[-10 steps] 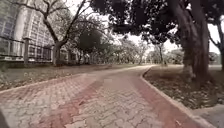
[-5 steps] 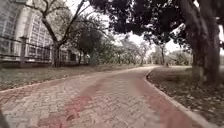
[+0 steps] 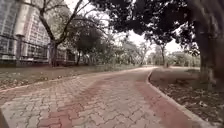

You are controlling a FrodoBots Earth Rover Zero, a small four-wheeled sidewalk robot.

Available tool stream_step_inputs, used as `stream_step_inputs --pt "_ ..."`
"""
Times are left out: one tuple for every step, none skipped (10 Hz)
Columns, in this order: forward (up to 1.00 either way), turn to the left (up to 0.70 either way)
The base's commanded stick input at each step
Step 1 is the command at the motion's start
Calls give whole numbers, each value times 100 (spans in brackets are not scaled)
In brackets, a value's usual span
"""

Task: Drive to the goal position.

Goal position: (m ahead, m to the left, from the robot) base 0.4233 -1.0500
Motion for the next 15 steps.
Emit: stream_step_inputs --pt "70 0" --pt "70 0" --pt "70 0" --pt "70 0" --pt "70 0" --pt "70 0" --pt "70 0" --pt "70 0" --pt "70 0" --pt "70 0" --pt "70 0" --pt "70 0" --pt "70 -12" --pt "70 -35" --pt "70 -35"
